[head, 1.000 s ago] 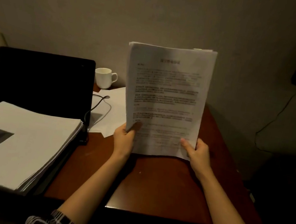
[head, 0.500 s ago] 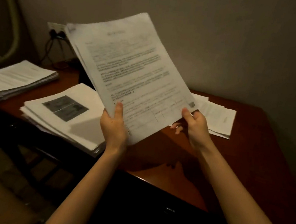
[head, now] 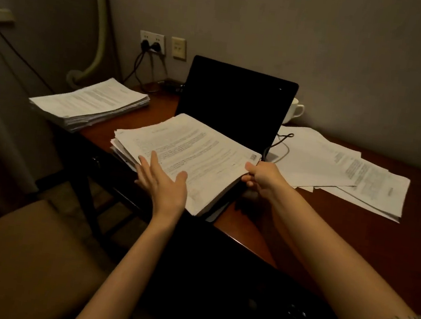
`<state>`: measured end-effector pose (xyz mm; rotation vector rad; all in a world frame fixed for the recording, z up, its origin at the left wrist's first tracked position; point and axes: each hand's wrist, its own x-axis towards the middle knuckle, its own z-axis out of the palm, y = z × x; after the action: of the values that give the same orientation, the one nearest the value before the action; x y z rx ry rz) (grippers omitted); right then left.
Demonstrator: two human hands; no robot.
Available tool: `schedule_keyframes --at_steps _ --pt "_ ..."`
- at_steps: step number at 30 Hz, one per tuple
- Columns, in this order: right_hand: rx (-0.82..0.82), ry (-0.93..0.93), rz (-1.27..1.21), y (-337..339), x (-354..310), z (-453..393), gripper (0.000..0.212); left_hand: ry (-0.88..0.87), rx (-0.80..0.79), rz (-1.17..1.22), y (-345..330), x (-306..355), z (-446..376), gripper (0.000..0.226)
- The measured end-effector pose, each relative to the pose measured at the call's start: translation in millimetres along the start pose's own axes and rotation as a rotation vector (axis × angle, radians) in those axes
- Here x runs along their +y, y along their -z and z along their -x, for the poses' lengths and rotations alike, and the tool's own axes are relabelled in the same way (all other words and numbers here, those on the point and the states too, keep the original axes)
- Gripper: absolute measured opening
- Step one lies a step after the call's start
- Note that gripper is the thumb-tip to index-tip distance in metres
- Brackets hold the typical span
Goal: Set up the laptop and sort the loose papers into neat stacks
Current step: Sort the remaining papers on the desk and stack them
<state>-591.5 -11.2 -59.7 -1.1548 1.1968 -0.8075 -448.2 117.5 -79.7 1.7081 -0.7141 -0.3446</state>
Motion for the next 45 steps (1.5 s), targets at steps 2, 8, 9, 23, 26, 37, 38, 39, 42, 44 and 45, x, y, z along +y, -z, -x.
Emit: schedule_keyframes --at_steps 2,8,9,23,26,37,38,39,42,44,45 --pt "0.033 -0.02 0.011 0.4 5.6 -1.9 0.021 0.006 -0.052 0.002 -3.6 -6.2 5.8 0.075" --pt "0.096 -0.031 -0.015 -1.5 7.7 5.8 0.028 -0.009 -0.112 -0.033 -9.1 -14.1 12.9 0.078" --pt "0.093 -0.024 -0.022 -0.7 8.6 8.4 0.032 -0.018 -0.099 -0.05 -10.1 -13.9 12.2 0.078" --pt "0.316 0.302 0.057 86.7 56.3 37.1 0.036 -0.312 0.126 -0.005 -47.7 -5.6 37.8 0.068" --pt "0.3 0.375 0.163 83.5 61.3 39.8 0.032 -0.594 0.156 0.101 -50.6 5.2 52.7 0.052" --pt "0.601 0.544 0.639 134.1 69.4 40.9 0.015 -0.624 -0.699 -0.523 -170.8 33.9 77.0 0.052" --pt "0.623 0.523 0.698 141.1 70.4 37.7 0.016 -0.649 -0.694 -0.577 -182.2 34.8 74.3 0.051" --pt "0.654 0.483 0.769 145.8 71.0 35.7 0.017 -0.672 -0.681 -0.627 -193.8 35.5 72.2 0.05" --pt "0.72 0.388 0.891 159.6 70.3 22.5 0.023 -0.724 -0.603 -0.72 -227.4 42.1 65.6 0.053" --pt "0.74 0.403 0.88 165.9 68.9 13.7 0.025 -0.727 -0.562 -0.791 -249.3 42.6 57.1 0.061" --pt "0.748 0.412 0.858 169.1 67.3 9.6 0.025 -0.708 -0.561 -0.832 -259.0 41.4 52.0 0.067"
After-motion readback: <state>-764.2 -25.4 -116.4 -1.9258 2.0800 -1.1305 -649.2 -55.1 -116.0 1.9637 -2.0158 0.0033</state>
